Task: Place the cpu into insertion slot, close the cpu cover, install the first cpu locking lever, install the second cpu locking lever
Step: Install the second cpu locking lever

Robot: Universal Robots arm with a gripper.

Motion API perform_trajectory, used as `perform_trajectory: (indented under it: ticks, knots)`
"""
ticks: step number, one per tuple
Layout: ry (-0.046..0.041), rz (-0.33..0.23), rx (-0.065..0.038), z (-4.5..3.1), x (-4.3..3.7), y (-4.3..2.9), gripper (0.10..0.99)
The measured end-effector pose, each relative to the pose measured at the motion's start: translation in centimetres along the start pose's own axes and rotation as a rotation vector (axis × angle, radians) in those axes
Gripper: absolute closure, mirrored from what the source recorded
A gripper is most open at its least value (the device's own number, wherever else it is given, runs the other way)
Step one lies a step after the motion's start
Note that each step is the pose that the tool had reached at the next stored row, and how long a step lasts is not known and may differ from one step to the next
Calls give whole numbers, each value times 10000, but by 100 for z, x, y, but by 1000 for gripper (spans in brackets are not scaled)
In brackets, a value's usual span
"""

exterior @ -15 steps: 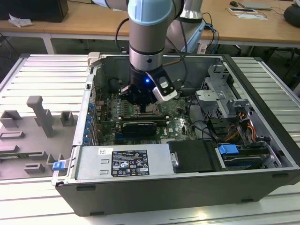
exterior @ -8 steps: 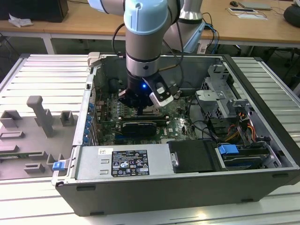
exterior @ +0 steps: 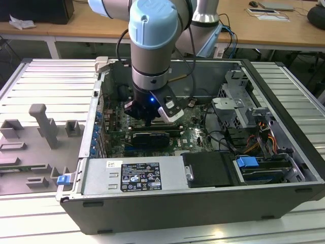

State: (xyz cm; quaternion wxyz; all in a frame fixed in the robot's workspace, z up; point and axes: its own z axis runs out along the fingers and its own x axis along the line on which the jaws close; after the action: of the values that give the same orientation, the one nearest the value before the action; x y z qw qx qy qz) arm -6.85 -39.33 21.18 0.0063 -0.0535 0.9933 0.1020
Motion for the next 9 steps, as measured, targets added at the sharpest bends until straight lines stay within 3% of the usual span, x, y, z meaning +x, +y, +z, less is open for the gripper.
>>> perform_trajectory:
  ticks: [2, 6, 9]
  knots:
    - [-12, -44, -204, 25, 16, -14, 980]
    - [-19, -55, -271, 77, 24, -25, 980]
    - [-26, -78, -395, 99, 54, -25, 980]
